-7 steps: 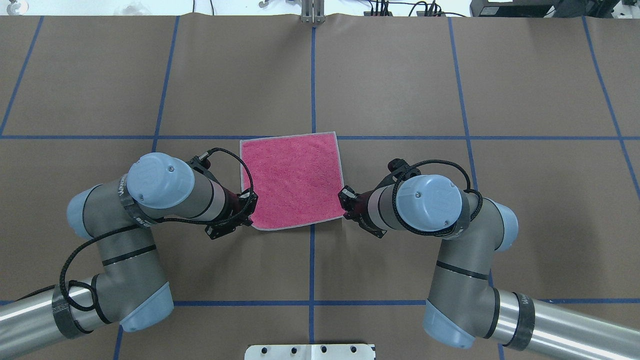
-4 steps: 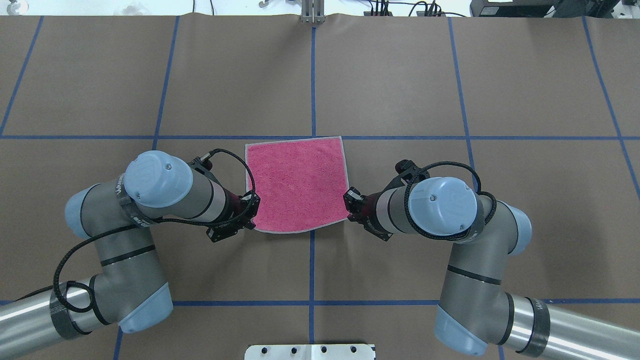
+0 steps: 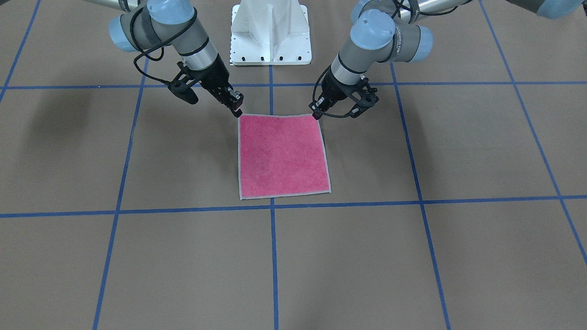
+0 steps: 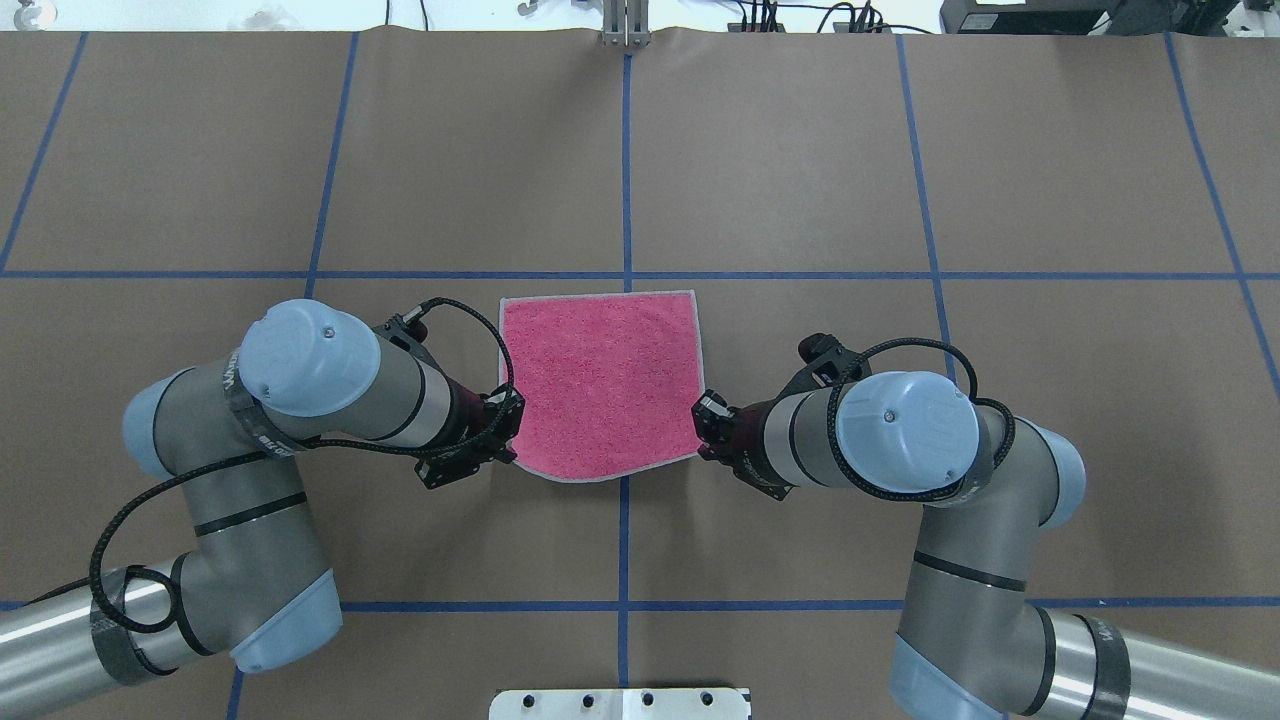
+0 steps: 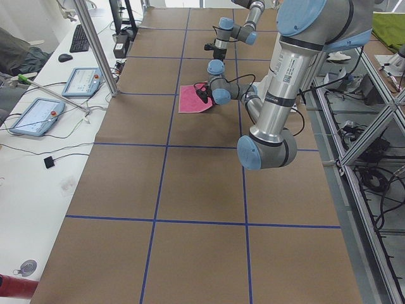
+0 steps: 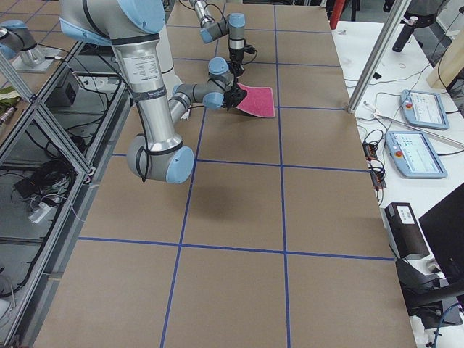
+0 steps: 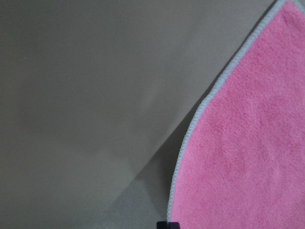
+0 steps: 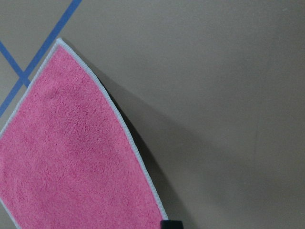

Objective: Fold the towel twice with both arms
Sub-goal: 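Grasp the near towel corners with both grippers and pull them slightly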

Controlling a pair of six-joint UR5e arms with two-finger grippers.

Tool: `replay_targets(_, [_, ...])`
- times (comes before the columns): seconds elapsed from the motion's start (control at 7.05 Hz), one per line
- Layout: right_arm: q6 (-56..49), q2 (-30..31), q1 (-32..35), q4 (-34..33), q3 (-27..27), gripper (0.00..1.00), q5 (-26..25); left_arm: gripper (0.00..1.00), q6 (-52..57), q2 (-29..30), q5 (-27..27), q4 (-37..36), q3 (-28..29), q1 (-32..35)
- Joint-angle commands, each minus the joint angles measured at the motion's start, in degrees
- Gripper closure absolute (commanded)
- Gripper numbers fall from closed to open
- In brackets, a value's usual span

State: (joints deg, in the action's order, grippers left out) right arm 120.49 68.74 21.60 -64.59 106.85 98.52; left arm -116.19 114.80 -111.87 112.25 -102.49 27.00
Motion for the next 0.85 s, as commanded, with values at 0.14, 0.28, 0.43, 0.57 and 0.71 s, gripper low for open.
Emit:
replay_targets(0.14, [0.1,0.4,-0.8,0.0,0.4,1.0,0.1,1.0,0.0,0.0,0.0,0.0,-0.3,-0.5])
replay_targets(0.28, [0.1,1.7,-1.1,-0.4,1.9,1.0,0.1,1.0,-0.1,0.1,0.0,0.0,-0.1,-0.7])
replay_targets(0.43, [0.1,5.0,-1.4,-0.4,5.4,1.0,0.3,1.0,-0.2,0.1,0.0,0.0,-0.3,-1.0])
replay_targets(0.57, [0.2,5.5,-2.3,-0.4,5.9,1.0,0.0,1.0,-0.2,0.1,0.1,0.0,-0.3,-1.3])
replay_targets(0.71, [0.4,5.3,-3.1,-0.4,5.8,1.0,-0.3,1.0,-0.3,0.1,0.1,-0.1,-0.4,-1.6])
